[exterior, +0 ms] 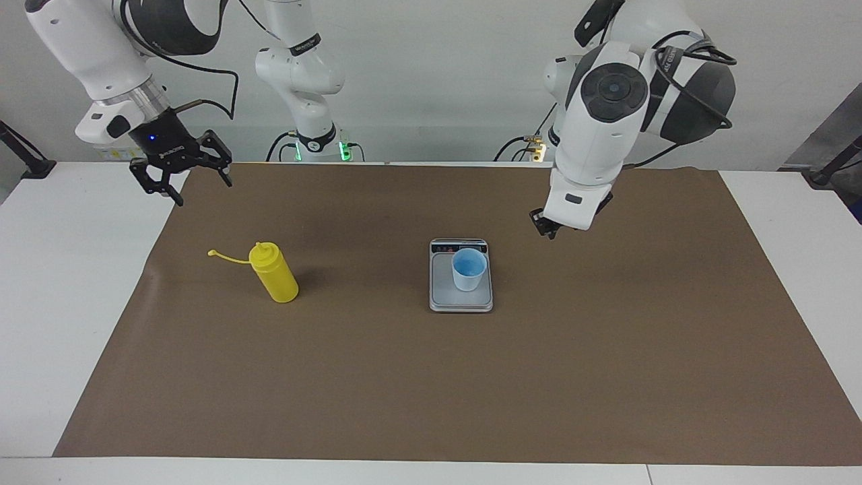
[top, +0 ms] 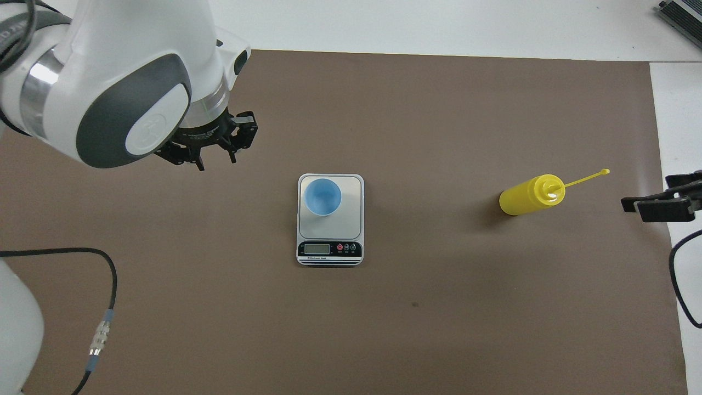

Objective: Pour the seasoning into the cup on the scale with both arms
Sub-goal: 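Withdraw the left gripper while the right gripper reaches the yellow bottle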

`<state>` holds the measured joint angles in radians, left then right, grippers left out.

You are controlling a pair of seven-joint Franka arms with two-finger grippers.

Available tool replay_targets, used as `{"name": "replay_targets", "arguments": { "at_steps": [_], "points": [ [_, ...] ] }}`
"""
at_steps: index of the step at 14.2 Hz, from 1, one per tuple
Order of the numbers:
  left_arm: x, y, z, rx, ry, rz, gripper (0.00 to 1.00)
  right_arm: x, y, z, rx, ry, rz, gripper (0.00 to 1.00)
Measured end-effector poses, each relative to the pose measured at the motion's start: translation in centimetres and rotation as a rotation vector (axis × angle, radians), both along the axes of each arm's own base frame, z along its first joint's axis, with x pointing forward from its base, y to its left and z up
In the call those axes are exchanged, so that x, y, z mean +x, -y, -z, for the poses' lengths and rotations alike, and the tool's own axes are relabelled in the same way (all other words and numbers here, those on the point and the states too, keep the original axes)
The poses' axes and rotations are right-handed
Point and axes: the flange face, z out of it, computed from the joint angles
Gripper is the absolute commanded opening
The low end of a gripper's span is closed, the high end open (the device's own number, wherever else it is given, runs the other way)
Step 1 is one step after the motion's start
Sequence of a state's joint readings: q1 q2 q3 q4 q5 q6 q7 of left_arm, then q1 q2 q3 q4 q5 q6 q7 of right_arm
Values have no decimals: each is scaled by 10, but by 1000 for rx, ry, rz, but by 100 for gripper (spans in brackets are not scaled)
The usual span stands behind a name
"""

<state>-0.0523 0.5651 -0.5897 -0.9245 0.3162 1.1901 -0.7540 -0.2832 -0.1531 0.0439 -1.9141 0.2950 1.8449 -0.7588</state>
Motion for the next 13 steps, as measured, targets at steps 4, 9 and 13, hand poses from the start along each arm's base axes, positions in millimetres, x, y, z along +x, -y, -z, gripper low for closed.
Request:
{"name": "replay_targets", "arguments": {
  "at_steps": [4, 9, 13],
  "points": [
    [13, -102, -23, -91, -59, 44, 50, -11, 32, 33, 64, 87, -127, 100],
    [2, -183, -37, -107, -77, 166, 52, -24, 53, 69, 178, 188, -248, 100],
    [-16, -174, -1, -98, -73, 194, 52, -23, 65, 102, 242, 278, -359, 100]
  ]
}}
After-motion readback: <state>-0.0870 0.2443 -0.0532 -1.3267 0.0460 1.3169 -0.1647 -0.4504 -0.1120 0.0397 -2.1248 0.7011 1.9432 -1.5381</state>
